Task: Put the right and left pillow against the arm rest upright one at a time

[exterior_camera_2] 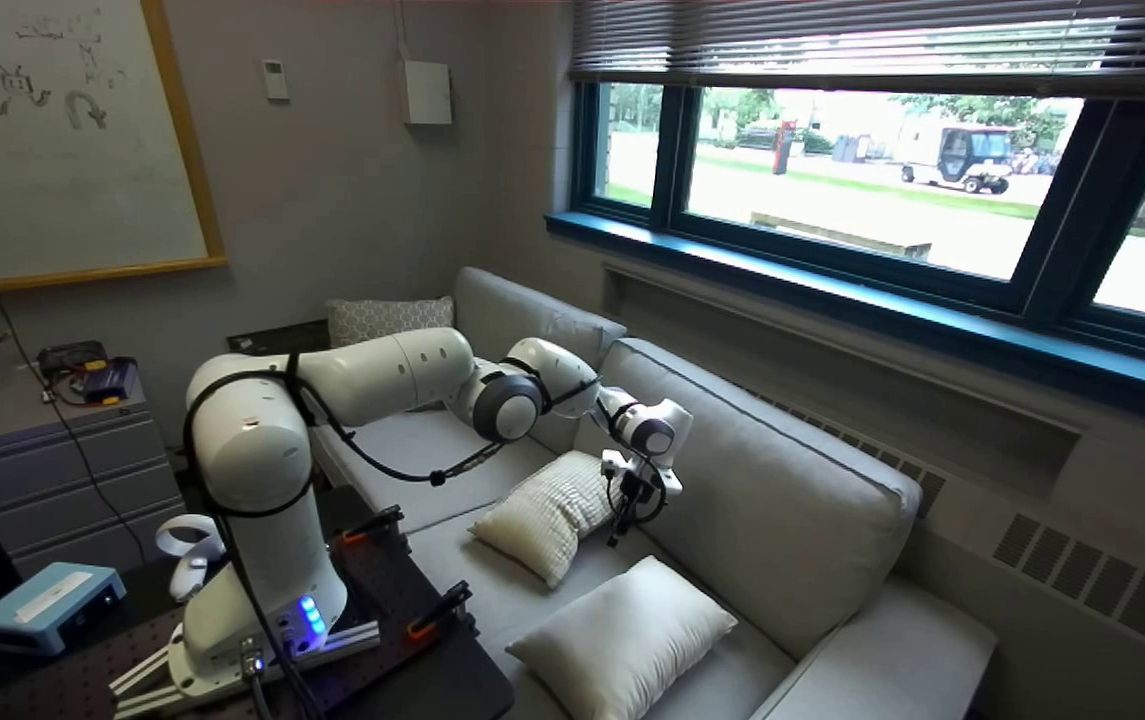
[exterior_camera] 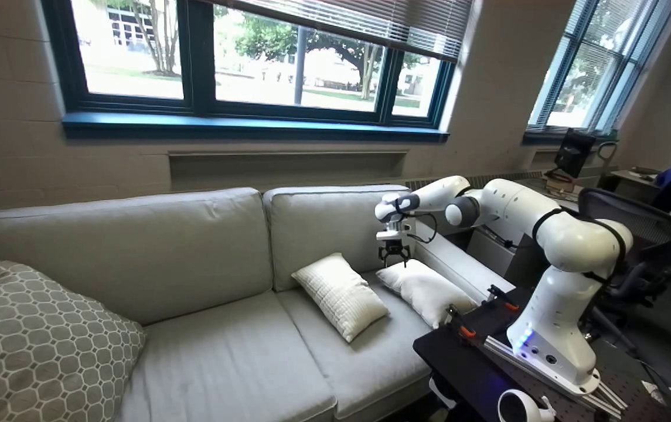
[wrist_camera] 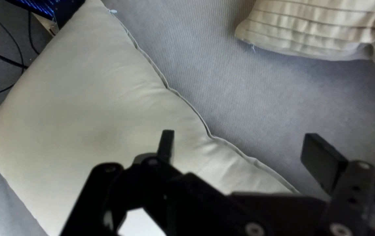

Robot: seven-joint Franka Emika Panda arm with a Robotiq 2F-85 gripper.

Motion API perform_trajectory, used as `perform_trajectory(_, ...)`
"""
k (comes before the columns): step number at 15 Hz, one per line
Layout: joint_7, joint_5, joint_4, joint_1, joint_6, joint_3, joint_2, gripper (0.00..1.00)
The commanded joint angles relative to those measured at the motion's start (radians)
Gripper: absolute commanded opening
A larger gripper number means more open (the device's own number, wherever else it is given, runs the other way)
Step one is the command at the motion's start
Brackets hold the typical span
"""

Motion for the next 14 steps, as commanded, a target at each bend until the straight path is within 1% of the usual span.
perform_trajectory(1,0.108,-0.068,-0.099,0.047,0.108,-0.023,0.0,1.0)
perform_trajectory(4,0.179,-0.107,-0.2,0.085,0.197,-0.033,0.003,1.0)
perform_trajectory(6,0.235,-0.138,-0.257,0.112,0.253,-0.053,0.005,1.0)
perform_trajectory(9,0.331,-0.197,-0.322,0.152,0.318,-0.104,0.007,1.0)
perform_trajectory(10,0.373,-0.23,-0.343,0.17,0.347,-0.132,0.008,1.0)
perform_trajectory(11,0.426,-0.321,-0.35,0.15,0.37,-0.107,0.008,1.0)
perform_trajectory(14,0.564,-0.504,-0.368,0.162,0.402,-0.119,0.007,1.0)
